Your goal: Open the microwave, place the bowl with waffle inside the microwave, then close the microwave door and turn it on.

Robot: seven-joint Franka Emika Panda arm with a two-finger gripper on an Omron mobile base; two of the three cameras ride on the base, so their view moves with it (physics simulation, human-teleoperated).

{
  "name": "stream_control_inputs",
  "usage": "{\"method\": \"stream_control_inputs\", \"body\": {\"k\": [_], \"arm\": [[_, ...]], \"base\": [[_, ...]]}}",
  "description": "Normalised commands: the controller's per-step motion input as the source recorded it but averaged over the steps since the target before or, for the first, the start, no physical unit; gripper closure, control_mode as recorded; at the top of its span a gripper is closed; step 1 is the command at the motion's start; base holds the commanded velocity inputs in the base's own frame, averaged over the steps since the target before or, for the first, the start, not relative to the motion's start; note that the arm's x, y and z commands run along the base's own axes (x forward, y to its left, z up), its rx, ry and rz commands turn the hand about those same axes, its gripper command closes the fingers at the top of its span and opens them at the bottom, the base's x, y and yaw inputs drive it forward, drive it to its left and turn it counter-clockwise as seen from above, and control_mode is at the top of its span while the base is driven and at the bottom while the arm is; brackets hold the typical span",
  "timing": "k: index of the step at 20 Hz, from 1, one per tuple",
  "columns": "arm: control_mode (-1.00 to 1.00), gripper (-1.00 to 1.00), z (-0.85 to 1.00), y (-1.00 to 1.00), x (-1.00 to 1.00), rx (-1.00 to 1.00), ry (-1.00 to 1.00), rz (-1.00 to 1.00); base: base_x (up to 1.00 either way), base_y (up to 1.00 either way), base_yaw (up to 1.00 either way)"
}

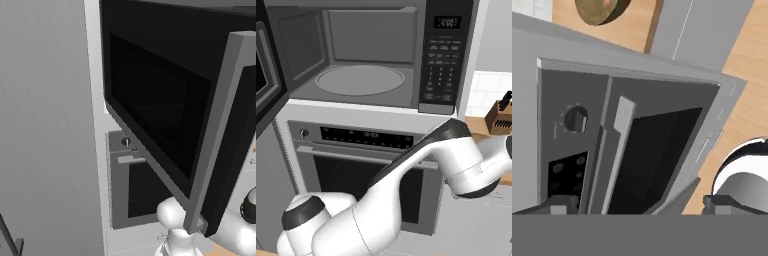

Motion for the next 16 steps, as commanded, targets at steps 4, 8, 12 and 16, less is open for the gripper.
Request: {"method": "stream_control_inputs", "body": {"k": [4, 8, 12, 16], "arm": [[-1.00, -1.00, -0.01, -0.16, 0.17, 0.11, 0.04, -0.02], [-1.00, -1.00, -0.14, -0.41, 0.30, 0.09, 0.03, 0.00], [-1.00, -1.00, -0.28, -0.01, 0.04, 0.03, 0.00, -0.01], [-1.00, -1.00, -0.66, 0.18, 0.03, 0.00, 0.00, -0.02]], "base": [[0.00, 0.00, 0.00], [0.00, 0.00, 0.00], [0.00, 0.00, 0.00], [0.00, 0.00, 0.00]]}}
